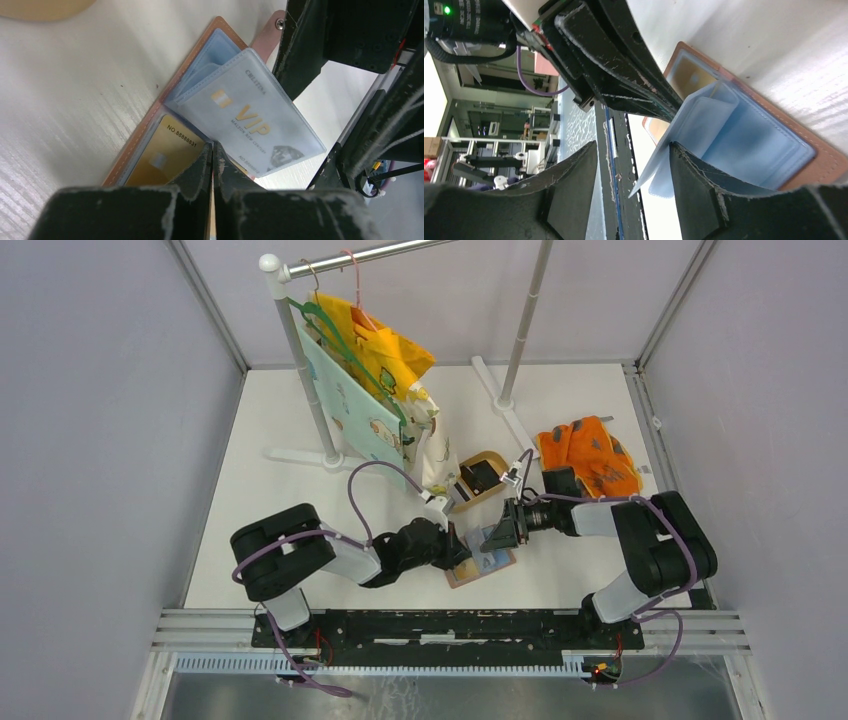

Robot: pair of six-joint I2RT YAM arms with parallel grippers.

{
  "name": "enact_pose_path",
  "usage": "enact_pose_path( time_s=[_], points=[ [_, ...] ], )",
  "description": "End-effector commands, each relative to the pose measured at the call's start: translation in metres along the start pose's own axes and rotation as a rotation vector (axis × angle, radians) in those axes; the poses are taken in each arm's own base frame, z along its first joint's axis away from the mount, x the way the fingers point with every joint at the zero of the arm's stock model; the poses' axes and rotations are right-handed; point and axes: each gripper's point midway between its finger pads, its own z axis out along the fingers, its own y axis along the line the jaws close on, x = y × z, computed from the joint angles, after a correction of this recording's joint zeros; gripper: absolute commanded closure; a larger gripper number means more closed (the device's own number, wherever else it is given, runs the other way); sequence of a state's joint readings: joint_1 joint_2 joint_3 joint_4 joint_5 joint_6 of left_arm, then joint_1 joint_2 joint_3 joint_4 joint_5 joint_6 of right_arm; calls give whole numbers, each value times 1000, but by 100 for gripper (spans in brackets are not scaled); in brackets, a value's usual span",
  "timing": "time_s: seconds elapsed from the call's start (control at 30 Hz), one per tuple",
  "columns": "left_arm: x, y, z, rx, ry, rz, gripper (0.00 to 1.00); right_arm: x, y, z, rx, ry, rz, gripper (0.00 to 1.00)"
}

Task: Put the credit cards into the card holder
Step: Turn over the card slot in the card holder.

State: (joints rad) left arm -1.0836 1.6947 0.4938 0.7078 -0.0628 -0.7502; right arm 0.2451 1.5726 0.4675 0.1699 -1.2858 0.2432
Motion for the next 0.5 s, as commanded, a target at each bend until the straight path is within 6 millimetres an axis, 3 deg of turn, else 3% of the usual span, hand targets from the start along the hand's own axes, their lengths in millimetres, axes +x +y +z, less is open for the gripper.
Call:
enact_pose_path(
  time_s=[0.0, 0.17, 0.47],
  points=[
    [-10, -6, -5, 44, -23, -62, 93, -3, 13, 4, -77, 42, -71, 38],
    [-12, -7, -8, 65, -29, -90, 93, 1, 17, 8, -112, 86, -118, 32],
    [-12, -9, -18, 99, -17, -141, 92, 9, 21, 21, -174, 162, -168, 31]
  ],
)
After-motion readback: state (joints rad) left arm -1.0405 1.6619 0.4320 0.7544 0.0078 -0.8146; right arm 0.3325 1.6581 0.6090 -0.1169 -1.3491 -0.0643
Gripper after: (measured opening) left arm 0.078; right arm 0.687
